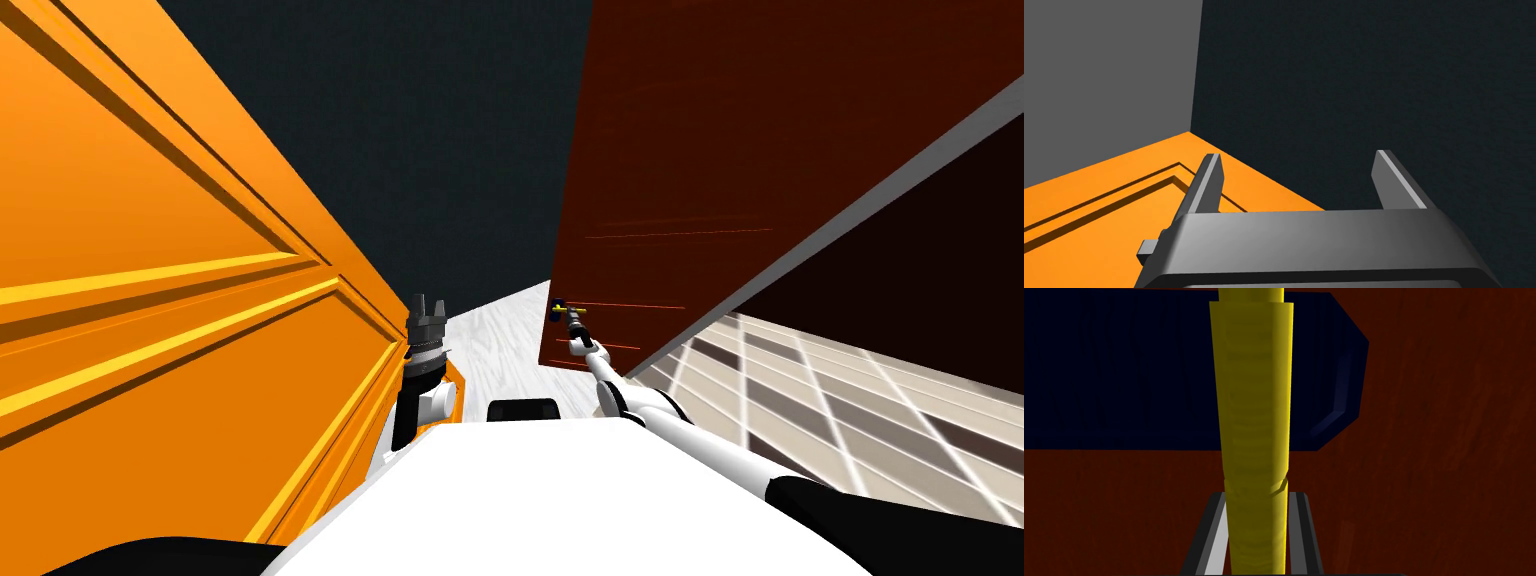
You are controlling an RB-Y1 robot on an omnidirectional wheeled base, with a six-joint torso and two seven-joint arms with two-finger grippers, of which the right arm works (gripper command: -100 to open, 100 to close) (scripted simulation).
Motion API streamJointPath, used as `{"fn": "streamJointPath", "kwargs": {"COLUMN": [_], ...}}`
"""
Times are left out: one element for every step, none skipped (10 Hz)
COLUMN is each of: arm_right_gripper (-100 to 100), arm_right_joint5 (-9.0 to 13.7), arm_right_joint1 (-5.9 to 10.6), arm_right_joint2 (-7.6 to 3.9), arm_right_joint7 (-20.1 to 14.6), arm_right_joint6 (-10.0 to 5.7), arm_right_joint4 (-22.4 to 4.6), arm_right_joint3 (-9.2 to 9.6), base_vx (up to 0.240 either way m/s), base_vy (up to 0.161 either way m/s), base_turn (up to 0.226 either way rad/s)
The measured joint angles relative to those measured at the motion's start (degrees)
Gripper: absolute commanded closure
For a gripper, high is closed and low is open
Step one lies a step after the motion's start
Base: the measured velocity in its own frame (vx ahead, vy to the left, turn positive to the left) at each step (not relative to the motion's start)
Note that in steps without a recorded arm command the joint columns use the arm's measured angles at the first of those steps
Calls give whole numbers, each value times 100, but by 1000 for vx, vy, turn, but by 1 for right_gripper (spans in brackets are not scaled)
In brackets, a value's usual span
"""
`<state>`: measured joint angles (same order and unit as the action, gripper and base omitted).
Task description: Push the door open
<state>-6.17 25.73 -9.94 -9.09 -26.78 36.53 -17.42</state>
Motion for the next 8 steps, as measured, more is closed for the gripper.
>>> {"fn": "streamJointPath", "kwargs": {"arm_right_gripper": [100,100,100,100,100,100,100,100], "arm_right_joint5": [10,28,44,59,74,88,101,112], "arm_right_joint1": [-31,28,65,83,104,102,106,116], "arm_right_joint2": [100,149,211,285,362,430,495,543], "arm_right_joint7": [114,218,321,434,553,653,750,828], "arm_right_joint6": [48,42,40,52,61,84,115,138], "arm_right_joint4": [120,77,77,97,83,111,154,180], "arm_right_joint3": [-60,-134,-206,-279,-356,-420,-484,-535], "base_vx": [180,149,156,189,180,180,179,80], "base_vy": [40,29,59,58,38,65,54,18], "base_turn": [-119,-121,-144,-160,-117,-131,-126,-28]}}
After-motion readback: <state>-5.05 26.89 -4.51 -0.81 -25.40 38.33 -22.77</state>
